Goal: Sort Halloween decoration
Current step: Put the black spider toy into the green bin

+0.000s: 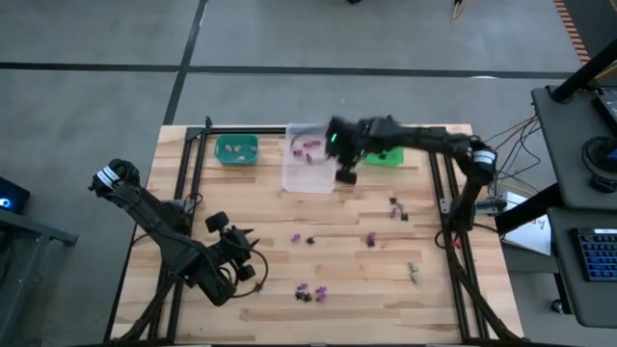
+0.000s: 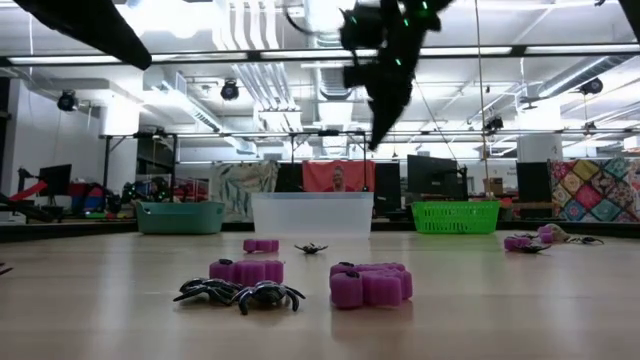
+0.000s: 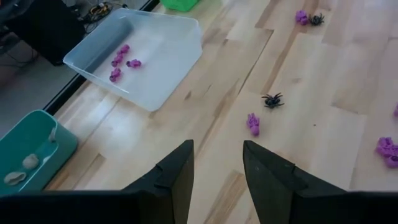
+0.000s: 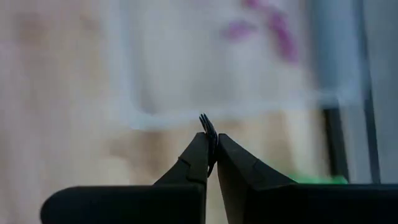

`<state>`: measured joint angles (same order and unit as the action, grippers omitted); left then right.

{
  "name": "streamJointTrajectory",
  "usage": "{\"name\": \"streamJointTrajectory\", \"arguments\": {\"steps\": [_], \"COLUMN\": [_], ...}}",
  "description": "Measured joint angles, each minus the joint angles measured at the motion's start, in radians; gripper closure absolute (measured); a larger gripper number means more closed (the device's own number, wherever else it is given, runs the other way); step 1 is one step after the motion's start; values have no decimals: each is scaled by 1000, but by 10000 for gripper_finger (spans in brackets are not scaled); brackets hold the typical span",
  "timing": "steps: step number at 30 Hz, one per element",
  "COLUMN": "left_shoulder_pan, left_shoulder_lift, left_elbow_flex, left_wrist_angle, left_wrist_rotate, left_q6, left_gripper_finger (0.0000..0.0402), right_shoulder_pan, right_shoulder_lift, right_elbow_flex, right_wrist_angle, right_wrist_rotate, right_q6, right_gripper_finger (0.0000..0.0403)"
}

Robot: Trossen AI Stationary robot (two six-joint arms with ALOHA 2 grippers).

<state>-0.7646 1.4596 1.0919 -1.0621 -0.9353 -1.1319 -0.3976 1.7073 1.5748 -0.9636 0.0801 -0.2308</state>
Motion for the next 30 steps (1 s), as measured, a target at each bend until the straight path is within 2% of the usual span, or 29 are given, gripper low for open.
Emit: {"name": "streamJointTrajectory", "arguments": {"steps": [6,11,19,22,30], "left_shoulder_pan": [6,9,27,33,34], "left_shoulder_lift": [10,10,10,10,11], "left_elbow_flex": [1,-3,-6,-7,-8], "left_wrist_angle": [7,17,25,33,48], "left_wrist_rotate": [0,0,0,0,0], "left_q6": [-2,-2,-2,-2,-2], "left_gripper_finger": [280,280,280,280,281], "right_shoulder_pan": [-294,-430,-435,-433,-426], "right_shoulder_lift": [0,6,4,4,-2], "right_elbow_flex": [-92,-192,-269,-273,-273], "right_wrist_angle": [-8,-7,84,93,100], "right_wrist_rotate": [1,-46,-114,-189,-187], "right_q6": [89,138,127,135,200], "right_gripper_finger": [390,390,385,359,272]}}
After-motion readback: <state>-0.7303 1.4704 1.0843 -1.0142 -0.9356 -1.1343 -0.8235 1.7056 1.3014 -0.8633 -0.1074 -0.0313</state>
